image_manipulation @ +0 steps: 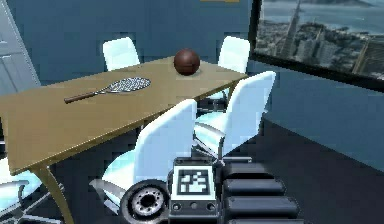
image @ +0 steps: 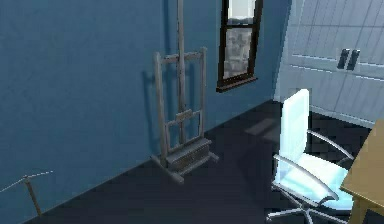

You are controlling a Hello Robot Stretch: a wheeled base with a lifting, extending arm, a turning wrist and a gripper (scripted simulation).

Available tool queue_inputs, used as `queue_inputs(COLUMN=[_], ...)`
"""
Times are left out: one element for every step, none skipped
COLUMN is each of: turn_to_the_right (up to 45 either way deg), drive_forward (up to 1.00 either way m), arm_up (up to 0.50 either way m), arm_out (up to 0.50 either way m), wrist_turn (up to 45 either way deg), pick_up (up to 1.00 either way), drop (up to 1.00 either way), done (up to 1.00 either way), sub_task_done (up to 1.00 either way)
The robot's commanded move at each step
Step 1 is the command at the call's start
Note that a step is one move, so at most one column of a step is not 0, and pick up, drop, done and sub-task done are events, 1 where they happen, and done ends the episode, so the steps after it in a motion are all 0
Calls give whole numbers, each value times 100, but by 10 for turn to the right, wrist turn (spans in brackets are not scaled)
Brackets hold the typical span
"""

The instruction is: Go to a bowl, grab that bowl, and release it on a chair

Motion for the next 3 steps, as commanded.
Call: queue_inputs(turn_to_the_right=[60, 0, 330], drive_forward=[0, 25, 0], arm_up=[0, 0, 0], arm_out=[0, 0, 0], wrist_turn=[0, 0, 0], pick_up=[0, 0, 0], drop=[0, 0, 0], done=[0, 0, 0], sub_task_done=[0, 0, 0])
